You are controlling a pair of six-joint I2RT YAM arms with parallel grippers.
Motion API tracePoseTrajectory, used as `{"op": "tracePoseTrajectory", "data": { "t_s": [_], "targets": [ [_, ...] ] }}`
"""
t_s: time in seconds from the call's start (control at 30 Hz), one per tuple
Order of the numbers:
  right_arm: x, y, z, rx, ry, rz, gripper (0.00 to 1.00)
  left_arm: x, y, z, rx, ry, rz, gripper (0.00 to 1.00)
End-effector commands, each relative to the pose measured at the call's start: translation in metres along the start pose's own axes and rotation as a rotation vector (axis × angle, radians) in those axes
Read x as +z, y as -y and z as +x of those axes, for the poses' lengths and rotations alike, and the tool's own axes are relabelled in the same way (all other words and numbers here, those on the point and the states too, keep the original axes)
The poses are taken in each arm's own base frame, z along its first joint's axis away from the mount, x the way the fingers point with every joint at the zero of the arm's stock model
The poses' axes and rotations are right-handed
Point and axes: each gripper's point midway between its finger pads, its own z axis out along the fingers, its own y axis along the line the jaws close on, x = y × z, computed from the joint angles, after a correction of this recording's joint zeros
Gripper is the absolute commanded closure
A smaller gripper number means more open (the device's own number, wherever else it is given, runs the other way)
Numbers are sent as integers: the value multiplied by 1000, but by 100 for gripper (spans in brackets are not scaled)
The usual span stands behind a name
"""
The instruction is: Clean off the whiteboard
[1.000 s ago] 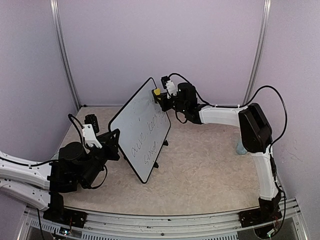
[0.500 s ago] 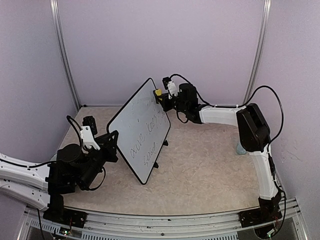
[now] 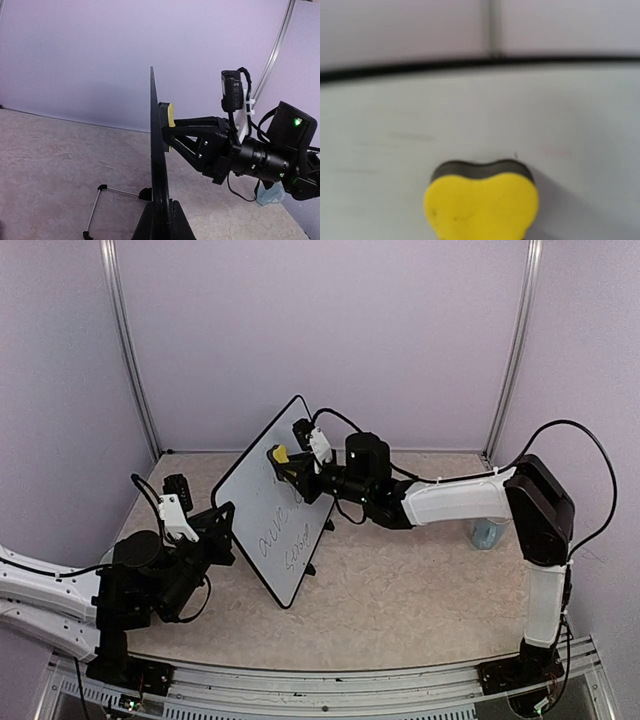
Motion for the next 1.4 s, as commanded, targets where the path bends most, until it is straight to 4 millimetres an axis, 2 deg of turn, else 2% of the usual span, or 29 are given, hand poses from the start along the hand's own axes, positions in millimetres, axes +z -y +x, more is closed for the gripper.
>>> {"op": "tracePoseTrajectory", "data": {
  "t_s": [0.0, 0.13, 0.2, 0.27, 0.33, 0.53, 0.6, 0.67, 0.77, 0.93, 1.0, 1.07, 1.13, 1.37],
  "targets": [
    [-20, -81, -4, -22, 33, -187, 100, -8, 30, 25, 93, -81, 171, 100],
    [-31, -99, 0, 7, 30, -215, 100, -8, 29, 26, 92, -80, 171, 100],
    [-32, -100, 2, 24, 28, -211, 100, -8, 29, 25, 90, -79, 172, 100],
    [-29, -93, 2, 26, 26, -174, 100, -8, 28, 24, 88, -78, 172, 100],
    [-21, -76, 5, 26, 12, -118, 100, -9, 29, 24, 85, -77, 174, 100],
    [0, -5, 11, 99, -13, -3, 100, -10, 29, 22, 80, -77, 179, 100],
    [7, 13, 10, 96, -26, 25, 100, -11, 29, 21, 81, -76, 182, 100],
    [18, 30, 1, 93, -30, 57, 100, -11, 30, 20, 82, -76, 183, 100],
    [31, 58, 2, 93, -60, 104, 100, -11, 30, 19, 86, -74, 179, 100],
    [46, 111, 31, 121, -143, 194, 100, -12, 29, 17, 85, -70, 177, 100],
    [47, 125, 43, 128, -167, 211, 100, -12, 30, 16, 86, -70, 179, 100],
    [48, 120, 50, 110, -181, 183, 100, -12, 30, 16, 86, -71, 179, 100],
    [47, 104, 49, 97, -178, 133, 100, -12, 30, 16, 87, -70, 179, 100],
    [28, 20, 16, -49, -114, 9, 100, -11, 31, 17, 93, -70, 172, 100]
  ]
}}
